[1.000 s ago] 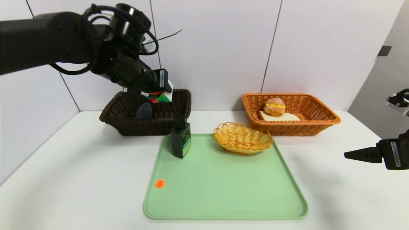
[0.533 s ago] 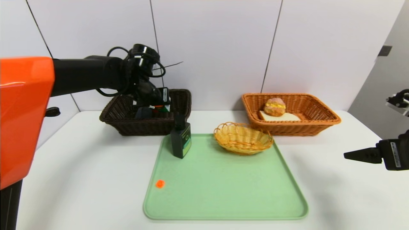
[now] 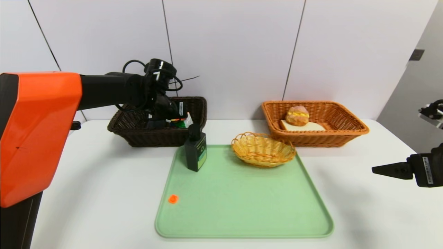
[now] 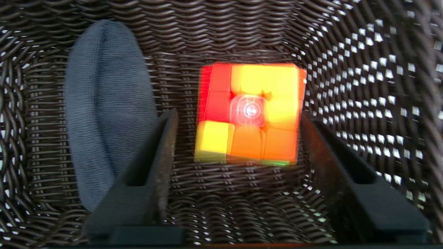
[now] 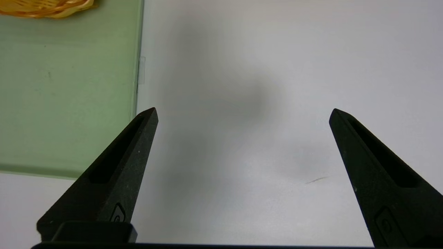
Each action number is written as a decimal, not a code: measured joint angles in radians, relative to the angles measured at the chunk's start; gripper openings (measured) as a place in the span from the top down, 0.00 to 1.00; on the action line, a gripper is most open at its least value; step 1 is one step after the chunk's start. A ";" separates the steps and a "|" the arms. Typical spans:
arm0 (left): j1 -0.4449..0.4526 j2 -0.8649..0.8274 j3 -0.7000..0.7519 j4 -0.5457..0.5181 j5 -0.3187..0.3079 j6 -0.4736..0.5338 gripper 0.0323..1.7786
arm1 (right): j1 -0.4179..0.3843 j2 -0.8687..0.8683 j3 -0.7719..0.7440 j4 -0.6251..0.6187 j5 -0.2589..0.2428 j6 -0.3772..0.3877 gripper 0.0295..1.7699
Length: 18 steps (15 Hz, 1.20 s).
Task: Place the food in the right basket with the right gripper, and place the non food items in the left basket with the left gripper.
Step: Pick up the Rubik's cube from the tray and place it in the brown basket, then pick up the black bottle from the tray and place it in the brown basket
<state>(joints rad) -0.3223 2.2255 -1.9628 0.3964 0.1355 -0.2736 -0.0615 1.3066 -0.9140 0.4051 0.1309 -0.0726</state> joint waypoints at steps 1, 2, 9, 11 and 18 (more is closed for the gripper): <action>0.000 0.002 0.000 0.001 0.001 0.000 0.26 | 0.000 -0.001 0.002 -0.003 0.001 0.000 0.03; 0.000 0.002 0.000 0.000 0.002 0.000 0.24 | 0.000 -0.002 0.004 -0.002 0.001 0.001 0.03; -0.036 -0.192 0.050 0.029 0.096 -0.006 0.12 | 0.000 -0.026 0.020 -0.031 0.005 0.008 0.03; -0.073 -0.310 0.159 0.040 0.113 -0.001 0.10 | -0.001 -0.038 0.019 -0.066 0.006 0.009 0.03; -0.249 -0.611 0.653 -0.228 0.120 0.003 0.07 | -0.001 -0.054 0.033 -0.069 0.011 0.035 0.03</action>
<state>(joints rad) -0.5711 1.6145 -1.3094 0.1683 0.2553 -0.2702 -0.0626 1.2521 -0.8809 0.3362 0.1423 -0.0374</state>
